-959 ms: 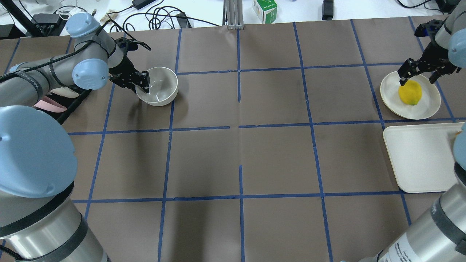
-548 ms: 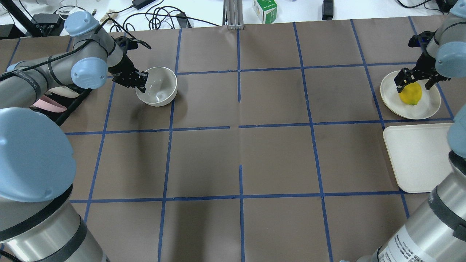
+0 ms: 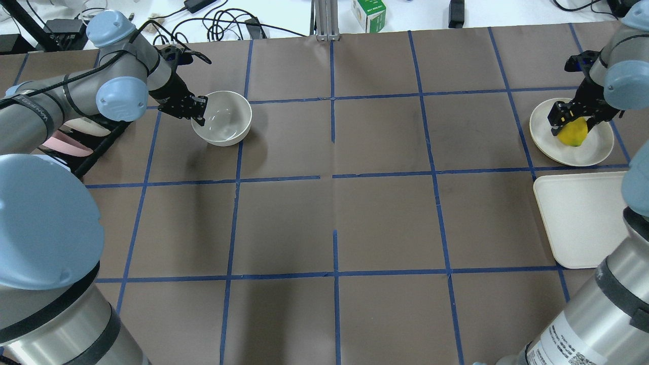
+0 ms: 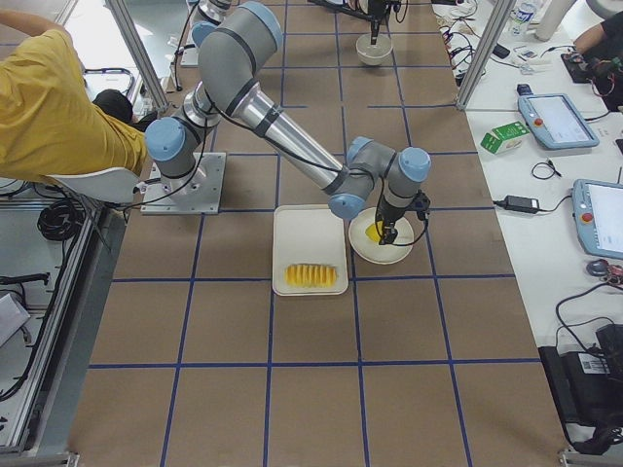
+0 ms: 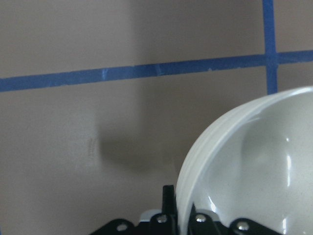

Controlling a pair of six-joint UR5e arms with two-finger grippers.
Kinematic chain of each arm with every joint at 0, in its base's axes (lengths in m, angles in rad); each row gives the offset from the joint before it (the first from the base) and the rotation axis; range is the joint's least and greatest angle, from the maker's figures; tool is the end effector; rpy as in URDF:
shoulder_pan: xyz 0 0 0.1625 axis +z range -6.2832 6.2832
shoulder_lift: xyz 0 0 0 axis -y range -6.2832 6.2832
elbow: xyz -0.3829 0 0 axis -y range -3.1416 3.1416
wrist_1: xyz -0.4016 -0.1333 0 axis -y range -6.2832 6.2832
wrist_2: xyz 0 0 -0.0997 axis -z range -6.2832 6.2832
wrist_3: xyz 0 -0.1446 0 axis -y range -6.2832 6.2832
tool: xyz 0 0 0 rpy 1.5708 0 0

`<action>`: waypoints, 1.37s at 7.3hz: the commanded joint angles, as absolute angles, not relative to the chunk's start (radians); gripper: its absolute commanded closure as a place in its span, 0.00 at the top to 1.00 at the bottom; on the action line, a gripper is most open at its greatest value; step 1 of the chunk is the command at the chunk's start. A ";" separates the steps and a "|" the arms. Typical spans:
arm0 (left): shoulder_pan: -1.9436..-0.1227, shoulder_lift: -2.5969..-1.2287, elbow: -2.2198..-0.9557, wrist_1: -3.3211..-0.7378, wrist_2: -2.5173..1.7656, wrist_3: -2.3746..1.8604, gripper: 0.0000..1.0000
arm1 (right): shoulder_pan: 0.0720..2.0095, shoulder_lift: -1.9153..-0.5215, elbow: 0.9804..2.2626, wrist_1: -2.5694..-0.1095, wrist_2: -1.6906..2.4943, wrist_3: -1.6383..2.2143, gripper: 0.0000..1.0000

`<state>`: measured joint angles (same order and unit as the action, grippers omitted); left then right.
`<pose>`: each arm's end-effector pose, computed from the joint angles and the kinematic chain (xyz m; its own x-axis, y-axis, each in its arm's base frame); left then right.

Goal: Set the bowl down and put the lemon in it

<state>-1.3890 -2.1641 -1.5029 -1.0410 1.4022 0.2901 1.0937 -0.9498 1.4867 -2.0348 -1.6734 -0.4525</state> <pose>-0.0353 -0.6794 0.1364 -0.9809 0.1112 0.1595 0.1041 0.9932 -0.0522 -0.1964 -0.6379 0.1178 -0.9980 0.0175 0.0600 0.0240 0.9936 0.1102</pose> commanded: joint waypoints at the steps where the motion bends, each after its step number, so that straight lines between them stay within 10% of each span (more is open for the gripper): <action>1: -1.512 -2.093 -1.560 -1.066 1.318 0.229 0.00 | 1.094 -1.000 1.473 -1.951 -1.674 -0.399 0.00; 9: -1.744 -2.062 -1.720 -0.942 1.331 -0.117 0.00 | 1.325 -1.311 1.443 -1.520 -1.487 -0.087 0.00; 10: -1.744 -2.062 -1.726 -0.942 1.333 -0.112 0.67 | 1.382 -1.315 1.443 -1.520 -1.479 -0.037 0.00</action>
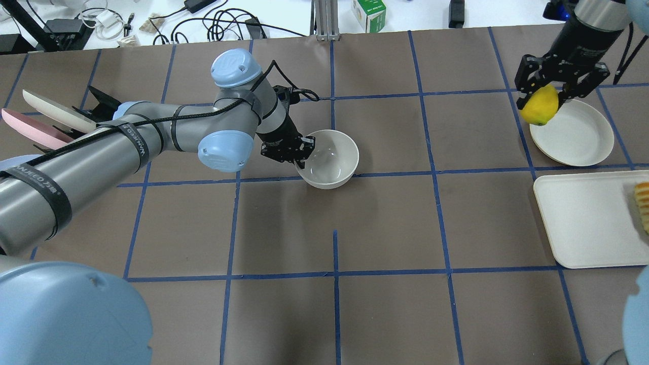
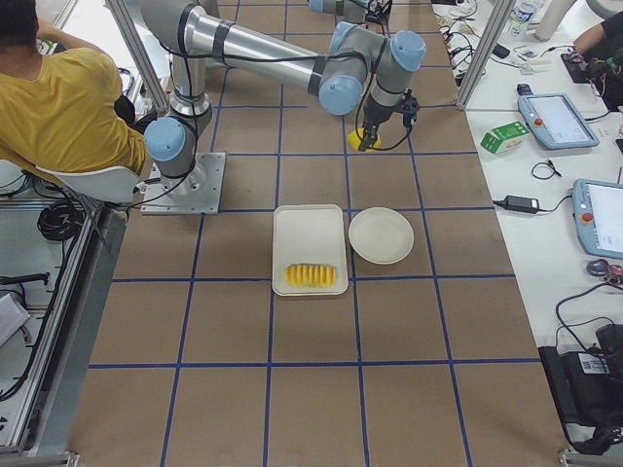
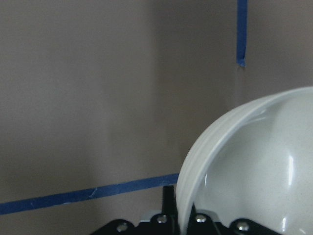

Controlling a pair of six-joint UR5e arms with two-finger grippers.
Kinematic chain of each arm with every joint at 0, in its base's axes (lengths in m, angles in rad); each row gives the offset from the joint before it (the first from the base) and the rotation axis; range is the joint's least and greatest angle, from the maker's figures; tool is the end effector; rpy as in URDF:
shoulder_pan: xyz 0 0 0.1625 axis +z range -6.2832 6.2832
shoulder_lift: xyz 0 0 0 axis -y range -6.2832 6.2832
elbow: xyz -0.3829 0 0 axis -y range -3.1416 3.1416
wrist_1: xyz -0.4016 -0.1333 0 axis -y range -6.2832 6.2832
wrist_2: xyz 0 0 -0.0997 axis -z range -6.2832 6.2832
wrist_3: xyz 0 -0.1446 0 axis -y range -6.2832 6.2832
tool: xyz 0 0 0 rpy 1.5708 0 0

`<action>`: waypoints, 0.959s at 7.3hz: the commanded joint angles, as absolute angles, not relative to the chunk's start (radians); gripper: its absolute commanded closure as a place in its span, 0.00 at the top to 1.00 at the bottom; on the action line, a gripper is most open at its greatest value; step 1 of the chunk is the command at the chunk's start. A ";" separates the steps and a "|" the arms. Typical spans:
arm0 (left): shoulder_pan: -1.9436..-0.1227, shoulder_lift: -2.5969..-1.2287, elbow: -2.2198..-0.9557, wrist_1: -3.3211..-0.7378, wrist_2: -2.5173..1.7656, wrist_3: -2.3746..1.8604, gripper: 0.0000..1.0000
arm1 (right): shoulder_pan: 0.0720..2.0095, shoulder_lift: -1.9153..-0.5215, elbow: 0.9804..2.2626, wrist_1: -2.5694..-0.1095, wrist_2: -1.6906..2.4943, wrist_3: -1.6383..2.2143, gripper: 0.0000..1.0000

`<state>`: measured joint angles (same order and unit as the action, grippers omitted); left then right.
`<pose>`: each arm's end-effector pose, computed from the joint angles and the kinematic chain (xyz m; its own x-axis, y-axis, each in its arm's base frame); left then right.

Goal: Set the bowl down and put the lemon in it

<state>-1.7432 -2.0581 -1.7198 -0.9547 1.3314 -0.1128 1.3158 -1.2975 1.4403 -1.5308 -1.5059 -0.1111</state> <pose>-0.2679 -0.5615 0.1197 -0.9711 0.0500 0.2333 0.0626 0.9969 0.0468 -0.0064 -0.5901 0.3140 -0.9842 0.1560 -0.0835 0.1398 0.9748 0.1736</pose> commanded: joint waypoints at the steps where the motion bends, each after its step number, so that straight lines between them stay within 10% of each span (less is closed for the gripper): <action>1: -1.740 -2.056 -1.712 -0.939 1.335 -0.121 0.93 | 1.458 -1.327 1.442 -1.531 -1.477 0.044 0.00; 7: -1.586 -1.772 -1.605 -1.336 1.538 0.081 1.00 | 1.806 -1.273 1.459 -1.757 -1.476 0.377 0.00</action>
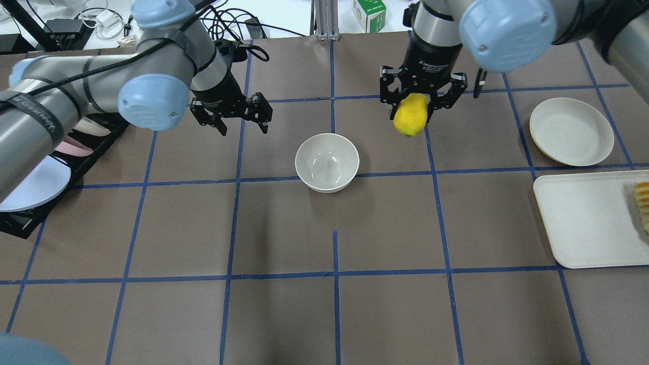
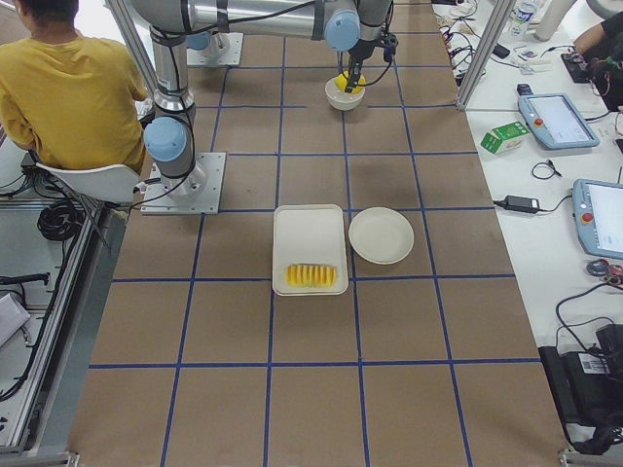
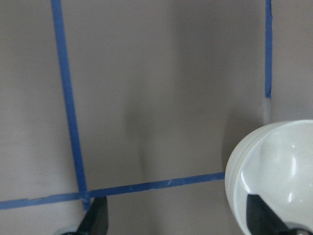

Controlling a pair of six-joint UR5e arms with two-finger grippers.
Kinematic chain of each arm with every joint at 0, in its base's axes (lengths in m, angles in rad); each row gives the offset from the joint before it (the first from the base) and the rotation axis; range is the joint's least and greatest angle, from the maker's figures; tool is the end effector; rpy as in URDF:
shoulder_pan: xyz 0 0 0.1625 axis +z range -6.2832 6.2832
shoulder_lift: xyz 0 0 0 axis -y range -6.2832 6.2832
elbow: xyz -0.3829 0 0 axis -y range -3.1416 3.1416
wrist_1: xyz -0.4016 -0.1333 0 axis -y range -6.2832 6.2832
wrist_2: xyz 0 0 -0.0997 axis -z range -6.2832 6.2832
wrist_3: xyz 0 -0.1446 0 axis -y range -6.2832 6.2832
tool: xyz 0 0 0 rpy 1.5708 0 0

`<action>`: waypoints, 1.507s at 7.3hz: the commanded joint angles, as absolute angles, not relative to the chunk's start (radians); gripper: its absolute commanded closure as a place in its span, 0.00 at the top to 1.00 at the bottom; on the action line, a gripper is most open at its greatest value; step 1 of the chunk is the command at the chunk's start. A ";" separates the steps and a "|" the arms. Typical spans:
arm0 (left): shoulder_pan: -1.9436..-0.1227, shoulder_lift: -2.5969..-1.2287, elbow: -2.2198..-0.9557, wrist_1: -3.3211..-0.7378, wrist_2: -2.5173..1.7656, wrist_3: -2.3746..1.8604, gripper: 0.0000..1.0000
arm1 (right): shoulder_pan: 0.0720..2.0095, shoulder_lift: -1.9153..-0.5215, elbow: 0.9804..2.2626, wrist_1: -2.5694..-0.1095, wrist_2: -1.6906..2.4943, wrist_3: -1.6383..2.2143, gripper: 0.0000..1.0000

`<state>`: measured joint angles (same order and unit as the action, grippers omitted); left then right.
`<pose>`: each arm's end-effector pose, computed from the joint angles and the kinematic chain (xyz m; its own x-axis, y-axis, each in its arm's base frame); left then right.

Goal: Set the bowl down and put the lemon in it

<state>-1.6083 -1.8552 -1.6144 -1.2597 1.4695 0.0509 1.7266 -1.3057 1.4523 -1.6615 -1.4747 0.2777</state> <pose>-0.1697 -0.5789 0.2551 -0.9910 0.0864 0.1018 0.0880 0.9960 0.0117 0.2368 -0.5591 0.3241 -0.9889 0.1270 -0.0768 0.1208 0.9894 0.0800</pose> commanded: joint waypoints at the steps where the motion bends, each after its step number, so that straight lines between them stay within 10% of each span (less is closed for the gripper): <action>1: -1.588 -1.722 -1.591 -1.414 1.560 0.083 1.00 | 1.847 -1.238 1.459 -1.832 -1.477 0.427 0.00; 11: -1.589 -1.623 -1.499 -1.597 1.549 0.081 1.00 | 1.921 -1.011 1.468 -1.945 -1.436 0.445 0.00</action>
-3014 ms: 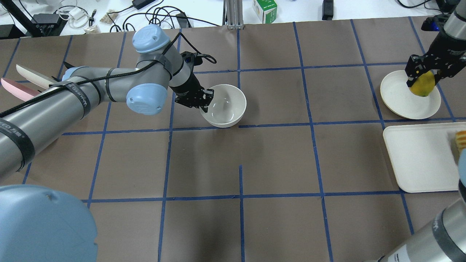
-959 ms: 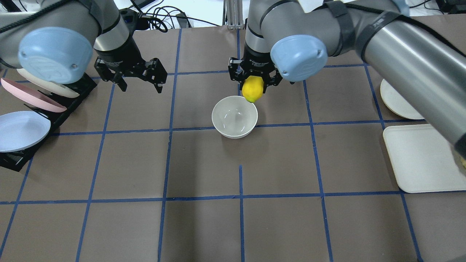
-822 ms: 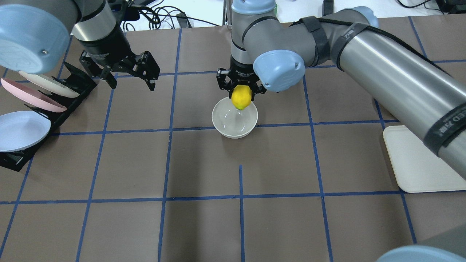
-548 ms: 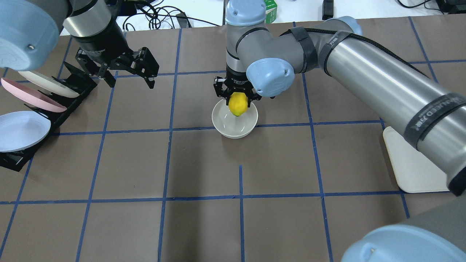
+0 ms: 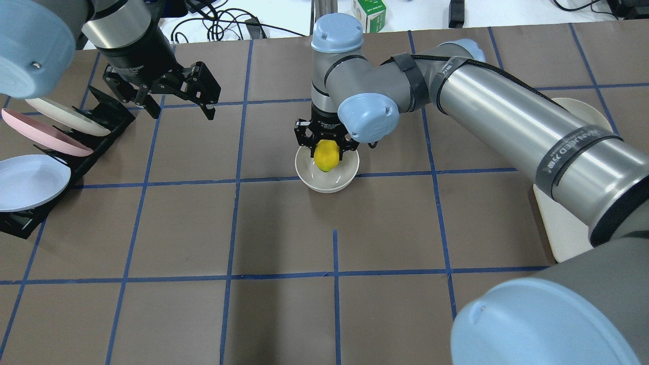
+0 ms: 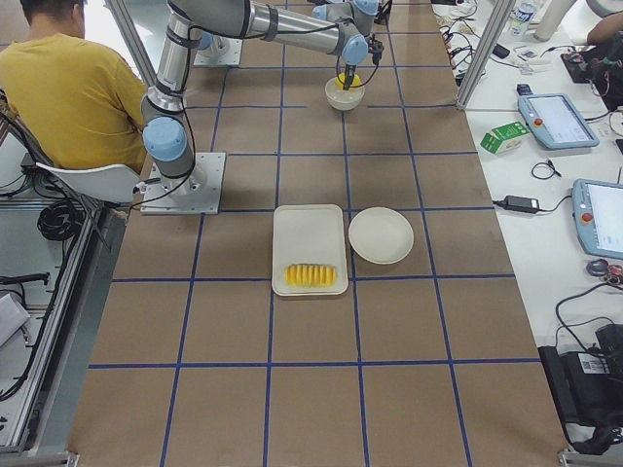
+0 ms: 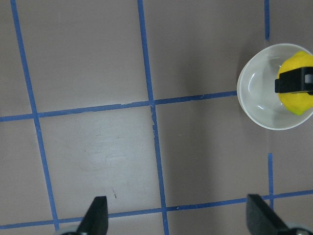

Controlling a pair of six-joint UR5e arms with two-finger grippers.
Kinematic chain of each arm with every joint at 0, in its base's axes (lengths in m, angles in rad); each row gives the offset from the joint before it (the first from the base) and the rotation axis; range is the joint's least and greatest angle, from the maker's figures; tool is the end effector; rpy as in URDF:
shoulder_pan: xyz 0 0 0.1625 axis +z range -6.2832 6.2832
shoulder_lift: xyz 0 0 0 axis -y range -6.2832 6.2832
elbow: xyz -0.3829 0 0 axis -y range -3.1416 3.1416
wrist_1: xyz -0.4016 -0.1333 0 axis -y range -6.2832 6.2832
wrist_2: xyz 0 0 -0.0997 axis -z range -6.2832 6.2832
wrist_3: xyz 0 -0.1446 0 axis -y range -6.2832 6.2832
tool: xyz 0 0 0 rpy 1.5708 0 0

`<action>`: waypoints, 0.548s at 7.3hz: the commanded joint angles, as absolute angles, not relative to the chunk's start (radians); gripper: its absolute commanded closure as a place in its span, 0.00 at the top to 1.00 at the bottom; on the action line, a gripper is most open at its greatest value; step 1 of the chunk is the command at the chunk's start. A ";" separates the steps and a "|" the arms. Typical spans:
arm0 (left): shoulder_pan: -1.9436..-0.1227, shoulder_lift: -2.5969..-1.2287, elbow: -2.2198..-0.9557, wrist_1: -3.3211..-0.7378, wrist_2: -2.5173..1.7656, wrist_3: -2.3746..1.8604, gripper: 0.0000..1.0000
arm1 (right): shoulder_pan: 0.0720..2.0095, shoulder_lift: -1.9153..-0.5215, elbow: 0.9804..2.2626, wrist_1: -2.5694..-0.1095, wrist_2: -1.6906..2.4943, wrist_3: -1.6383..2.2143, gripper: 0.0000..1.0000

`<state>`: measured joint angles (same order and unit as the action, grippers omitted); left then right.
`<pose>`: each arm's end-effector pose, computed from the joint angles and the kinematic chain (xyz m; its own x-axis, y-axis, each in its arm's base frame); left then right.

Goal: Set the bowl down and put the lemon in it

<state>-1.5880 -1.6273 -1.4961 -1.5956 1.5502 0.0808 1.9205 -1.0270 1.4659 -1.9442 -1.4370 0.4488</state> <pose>-0.1452 -0.5195 0.4069 -0.9950 0.0977 0.0211 0.0978 0.9952 0.0049 0.3667 -0.5600 0.1700 -0.9899 0.1082 -0.0915 0.0973 0.9884 0.1167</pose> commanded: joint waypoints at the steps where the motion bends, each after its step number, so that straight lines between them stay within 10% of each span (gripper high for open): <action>1: -1.589 -1.623 -1.500 -1.595 1.546 0.081 1.00 | 1.921 -1.002 1.471 -1.947 -1.437 0.449 0.00; 4: -1.586 -1.620 -1.500 -1.597 1.551 0.081 1.00 | 1.921 -0.970 1.470 -1.951 -1.434 0.451 0.13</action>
<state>-1.5878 -1.6202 -1.5006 -1.5970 1.5510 0.0813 1.9206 -0.9838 1.4696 -1.9480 -1.4356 0.4510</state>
